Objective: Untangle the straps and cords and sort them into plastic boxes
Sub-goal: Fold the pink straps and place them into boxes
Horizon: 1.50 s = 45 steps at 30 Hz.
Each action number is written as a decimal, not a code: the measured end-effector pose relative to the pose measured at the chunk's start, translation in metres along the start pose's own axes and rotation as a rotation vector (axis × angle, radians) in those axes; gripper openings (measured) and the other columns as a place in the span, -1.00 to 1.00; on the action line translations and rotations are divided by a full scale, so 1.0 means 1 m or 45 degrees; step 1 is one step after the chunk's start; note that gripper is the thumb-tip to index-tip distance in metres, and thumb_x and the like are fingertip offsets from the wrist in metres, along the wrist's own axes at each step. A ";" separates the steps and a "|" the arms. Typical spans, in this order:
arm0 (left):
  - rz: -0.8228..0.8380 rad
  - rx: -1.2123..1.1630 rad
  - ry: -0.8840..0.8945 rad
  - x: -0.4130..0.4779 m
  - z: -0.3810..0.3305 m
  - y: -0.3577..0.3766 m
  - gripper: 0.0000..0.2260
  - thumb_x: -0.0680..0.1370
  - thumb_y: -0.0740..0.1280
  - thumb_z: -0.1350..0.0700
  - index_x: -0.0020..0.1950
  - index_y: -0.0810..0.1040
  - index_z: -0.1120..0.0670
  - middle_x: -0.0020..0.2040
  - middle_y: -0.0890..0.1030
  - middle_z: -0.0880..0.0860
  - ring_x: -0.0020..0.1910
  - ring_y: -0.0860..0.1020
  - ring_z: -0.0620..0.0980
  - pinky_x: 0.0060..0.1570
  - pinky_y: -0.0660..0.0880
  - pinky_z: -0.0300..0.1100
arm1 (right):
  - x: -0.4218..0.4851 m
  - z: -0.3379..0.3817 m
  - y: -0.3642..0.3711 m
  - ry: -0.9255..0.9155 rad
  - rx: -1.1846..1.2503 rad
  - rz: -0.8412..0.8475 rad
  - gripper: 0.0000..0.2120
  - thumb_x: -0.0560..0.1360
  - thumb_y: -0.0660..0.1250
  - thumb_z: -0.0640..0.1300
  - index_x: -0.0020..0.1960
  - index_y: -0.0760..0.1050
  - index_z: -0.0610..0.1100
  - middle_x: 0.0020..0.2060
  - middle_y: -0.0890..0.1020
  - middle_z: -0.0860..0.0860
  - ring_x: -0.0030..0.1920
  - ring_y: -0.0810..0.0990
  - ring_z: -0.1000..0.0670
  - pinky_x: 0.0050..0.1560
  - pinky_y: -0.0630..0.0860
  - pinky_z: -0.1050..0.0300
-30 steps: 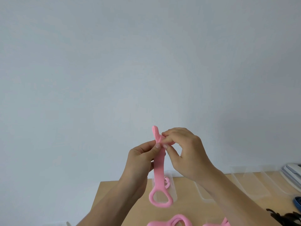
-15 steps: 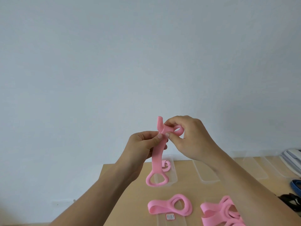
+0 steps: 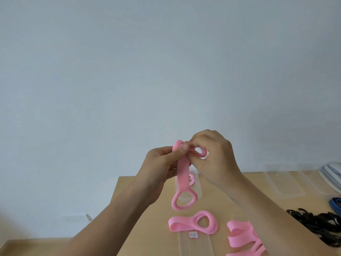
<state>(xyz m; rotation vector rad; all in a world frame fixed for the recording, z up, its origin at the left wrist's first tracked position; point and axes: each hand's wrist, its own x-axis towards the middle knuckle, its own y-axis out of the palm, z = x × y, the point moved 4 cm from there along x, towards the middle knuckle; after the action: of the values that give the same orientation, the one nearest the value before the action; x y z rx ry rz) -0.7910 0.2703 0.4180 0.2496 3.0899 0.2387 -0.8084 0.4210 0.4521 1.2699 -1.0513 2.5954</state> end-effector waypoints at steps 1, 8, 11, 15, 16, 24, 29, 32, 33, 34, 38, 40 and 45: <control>0.033 -0.013 -0.002 0.000 -0.001 0.001 -0.59 0.52 0.46 -0.21 0.16 0.74 0.07 0.15 0.72 0.21 0.10 0.69 0.14 0.17 0.62 -0.01 | 0.000 -0.001 0.001 0.007 0.005 0.008 -0.89 0.36 0.51 -0.35 -0.22 0.63 -0.19 -0.22 0.61 -0.01 -0.20 0.53 -0.08 -0.22 0.51 -0.06; 0.081 -0.173 -0.086 0.002 0.003 -0.003 -0.66 0.60 0.37 -0.13 0.15 0.74 0.10 0.17 0.73 0.16 0.15 0.69 0.10 0.15 0.64 -0.05 | -0.004 0.003 0.000 -0.065 0.045 0.064 -0.89 0.45 0.51 -0.26 -0.06 0.73 -0.10 -0.13 0.61 0.00 -0.19 0.55 -0.04 -0.16 0.54 -0.01; 0.110 -0.267 -0.116 0.003 0.007 -0.003 -0.71 0.59 0.39 -0.02 0.13 0.74 0.15 0.16 0.72 0.21 0.11 0.70 0.11 0.06 0.65 -0.05 | -0.008 0.003 0.001 -0.058 0.091 0.070 -0.85 0.46 0.49 -0.30 -0.04 0.74 -0.10 -0.13 0.60 -0.02 -0.15 0.59 -0.09 -0.13 0.54 -0.04; 0.126 -0.147 -0.059 0.005 0.012 -0.004 -0.74 0.59 0.36 0.06 0.10 0.73 0.21 0.14 0.72 0.19 0.10 0.67 0.13 0.13 0.64 0.00 | -0.011 0.002 0.000 -0.007 0.154 0.113 -0.82 0.45 0.46 -0.35 -0.08 0.73 -0.11 -0.14 0.61 -0.01 -0.11 0.61 -0.07 -0.08 0.56 -0.04; 0.105 -0.118 -0.040 0.006 0.013 -0.006 -0.74 0.59 0.37 0.08 0.11 0.72 0.22 0.08 0.72 0.16 0.08 0.65 0.13 0.16 0.64 0.01 | -0.010 0.001 0.000 0.039 0.219 0.121 -0.80 0.45 0.46 -0.35 -0.09 0.73 -0.08 -0.15 0.62 0.00 -0.11 0.62 -0.04 -0.06 0.56 -0.02; -0.005 0.086 0.078 0.008 0.011 0.000 -0.76 0.49 0.41 0.09 0.10 0.72 0.15 0.01 0.72 0.23 -0.03 0.67 0.06 0.07 0.63 -0.05 | -0.005 -0.021 0.006 0.368 0.204 0.403 -0.81 0.52 0.42 -0.09 0.13 0.63 0.00 -0.01 0.58 0.10 0.02 0.57 0.15 -0.03 0.59 0.12; -0.099 -0.002 0.010 0.015 0.017 -0.005 -0.49 0.39 0.46 0.14 0.34 0.50 0.07 0.10 0.75 0.11 0.08 0.72 0.11 0.14 0.62 0.01 | -0.005 -0.018 0.007 0.300 0.198 0.415 -0.90 0.52 0.39 -0.16 0.02 0.59 -0.02 -0.05 0.62 0.12 0.01 0.57 0.13 -0.05 0.59 0.07; -0.088 -0.090 -0.023 0.015 0.021 -0.005 -0.60 0.43 0.43 0.13 0.27 0.58 0.14 0.09 0.74 0.15 0.05 0.73 0.09 -0.01 0.65 -0.09 | -0.004 -0.018 0.006 0.304 0.259 0.334 -0.88 0.51 0.39 -0.25 -0.01 0.61 -0.06 -0.11 0.66 0.15 -0.04 0.63 0.10 -0.02 0.60 0.08; -0.076 -0.106 -0.037 0.014 0.024 -0.004 -0.66 0.46 0.43 0.12 0.22 0.64 0.17 0.07 0.74 0.18 0.02 0.73 0.09 -0.03 0.66 -0.10 | -0.003 -0.019 0.005 0.312 0.277 0.308 -0.87 0.50 0.40 -0.27 -0.02 0.62 -0.07 -0.12 0.67 0.16 -0.07 0.64 0.11 -0.02 0.60 0.08; -0.076 -0.131 -0.063 0.014 0.028 -0.004 -0.71 0.50 0.44 0.10 0.17 0.67 0.19 0.06 0.74 0.20 -0.02 0.72 0.10 -0.05 0.66 -0.11 | -0.003 -0.021 0.004 0.320 0.289 0.282 -0.87 0.50 0.41 -0.28 -0.03 0.61 -0.08 -0.13 0.67 0.16 -0.10 0.64 0.11 -0.01 0.60 0.08; -0.089 -0.225 -0.164 0.013 0.039 -0.002 -0.74 0.59 0.44 0.02 0.13 0.73 0.19 0.09 0.73 0.23 -0.02 0.72 0.15 -0.06 0.65 -0.11 | -0.001 -0.024 0.005 0.292 0.274 0.192 -0.87 0.46 0.45 -0.30 -0.03 0.62 -0.13 -0.12 0.68 0.10 -0.10 0.64 0.07 -0.02 0.59 0.03; -0.081 -0.264 -0.183 0.013 0.041 -0.001 -0.75 0.56 0.45 0.02 0.11 0.74 0.16 0.10 0.73 0.23 -0.01 0.72 0.16 -0.06 0.65 -0.11 | -0.002 -0.024 0.006 0.256 0.236 0.152 -0.86 0.45 0.46 -0.32 -0.02 0.63 -0.17 -0.11 0.67 0.03 -0.08 0.64 0.01 -0.01 0.58 -0.02; -0.150 -0.328 -0.258 0.013 0.048 -0.004 -0.84 0.56 0.44 0.13 0.05 0.77 0.14 0.08 0.73 0.26 -0.02 0.73 0.15 -0.09 0.65 -0.11 | -0.004 -0.027 0.010 0.184 0.189 0.076 -0.84 0.42 0.47 -0.36 -0.03 0.64 -0.20 -0.14 0.67 -0.01 -0.12 0.63 -0.04 -0.04 0.58 -0.07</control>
<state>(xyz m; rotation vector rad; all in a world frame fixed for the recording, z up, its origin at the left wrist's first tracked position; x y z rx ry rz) -0.8026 0.2760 0.3697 0.0768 2.8224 0.5629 -0.8275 0.4311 0.4323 1.0726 -0.9004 2.8074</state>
